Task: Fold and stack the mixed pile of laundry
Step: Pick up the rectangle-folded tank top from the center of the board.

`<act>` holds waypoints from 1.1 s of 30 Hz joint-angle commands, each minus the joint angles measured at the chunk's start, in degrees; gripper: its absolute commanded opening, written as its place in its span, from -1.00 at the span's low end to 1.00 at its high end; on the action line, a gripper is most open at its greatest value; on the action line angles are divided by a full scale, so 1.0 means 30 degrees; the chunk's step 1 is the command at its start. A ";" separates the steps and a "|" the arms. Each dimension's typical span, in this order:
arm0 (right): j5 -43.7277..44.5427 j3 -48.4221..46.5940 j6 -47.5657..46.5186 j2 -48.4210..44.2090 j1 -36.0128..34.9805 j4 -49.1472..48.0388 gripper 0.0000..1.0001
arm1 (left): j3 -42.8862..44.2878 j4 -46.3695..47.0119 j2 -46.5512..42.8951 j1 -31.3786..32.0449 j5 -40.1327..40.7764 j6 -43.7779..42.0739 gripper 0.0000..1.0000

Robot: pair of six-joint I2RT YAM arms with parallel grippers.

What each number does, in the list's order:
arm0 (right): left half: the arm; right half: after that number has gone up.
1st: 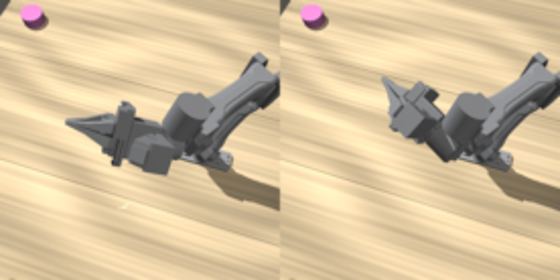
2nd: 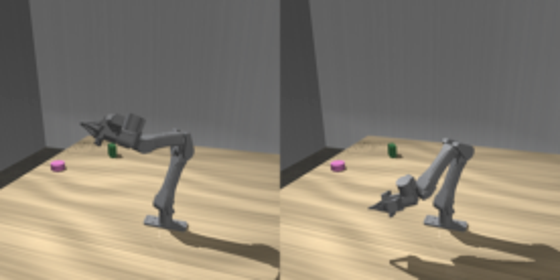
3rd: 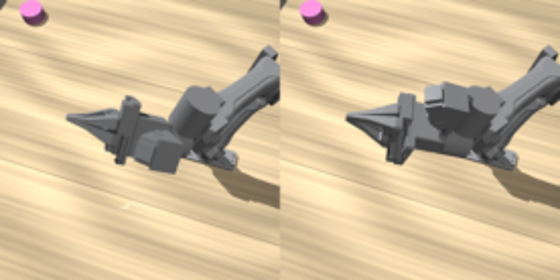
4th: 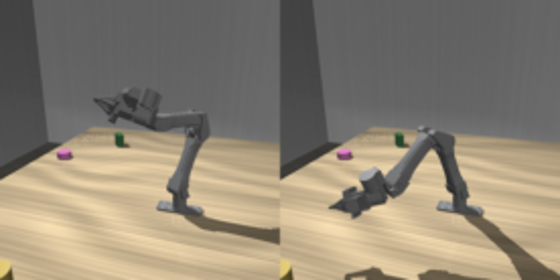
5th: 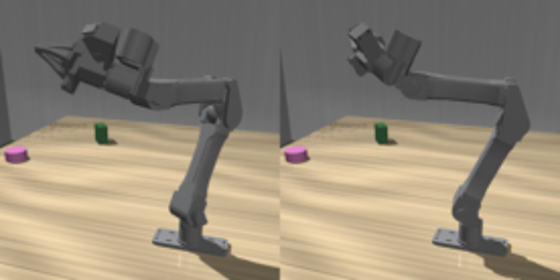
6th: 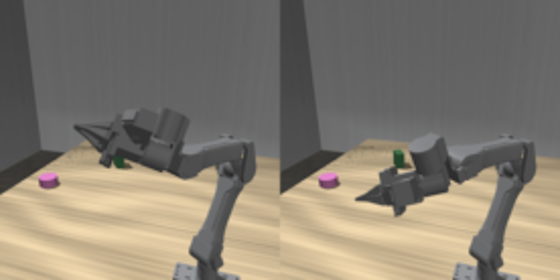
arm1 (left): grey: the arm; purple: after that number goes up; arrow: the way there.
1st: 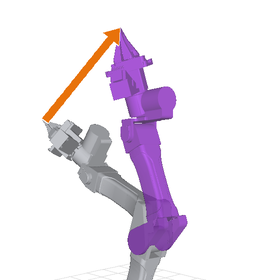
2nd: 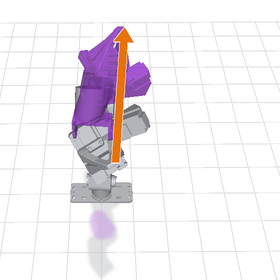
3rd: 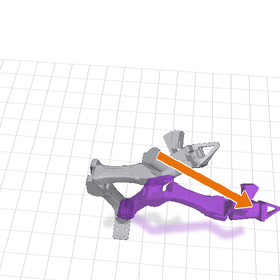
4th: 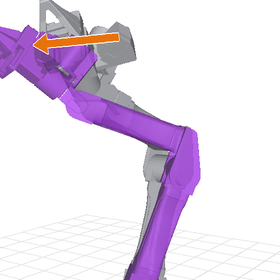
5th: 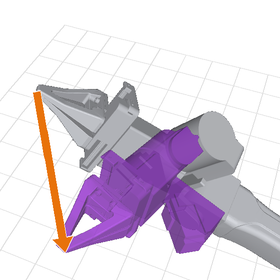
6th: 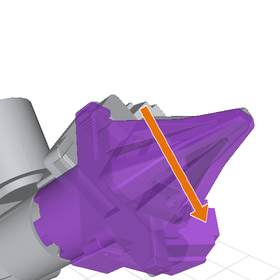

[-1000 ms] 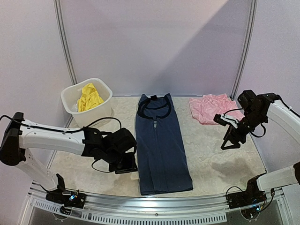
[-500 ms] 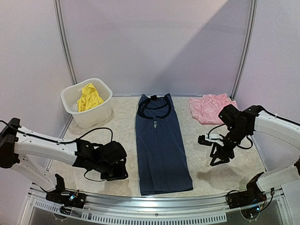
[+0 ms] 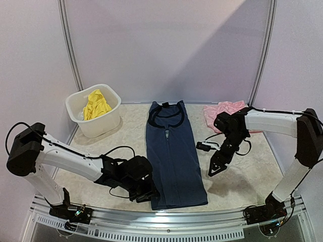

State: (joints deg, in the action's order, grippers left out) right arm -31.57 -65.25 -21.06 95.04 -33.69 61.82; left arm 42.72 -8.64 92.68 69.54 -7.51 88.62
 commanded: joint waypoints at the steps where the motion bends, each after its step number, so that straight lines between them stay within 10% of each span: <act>1: -0.2930 0.0014 0.3612 0.1967 -0.0056 -0.0139 0.31 | 0.0063 -0.0755 0.0913 0.0284 -0.0979 0.1069 -0.18; 17: -0.3333 0.4668 0.9387 0.0935 -0.0609 -0.1899 0.44 | 0.0435 -0.1730 0.1765 0.0871 -0.2565 0.2048 -0.25; 33: -0.3885 0.3906 0.9446 0.4364 -0.1924 -0.3139 0.09 | -0.0665 -0.1380 0.0905 0.0486 -0.2395 0.2153 -0.34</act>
State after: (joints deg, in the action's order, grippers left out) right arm -45.21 -53.43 7.57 105.89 -36.25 55.99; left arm 42.78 -7.33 94.45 71.02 -16.43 95.64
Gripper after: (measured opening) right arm 0.557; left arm 0.330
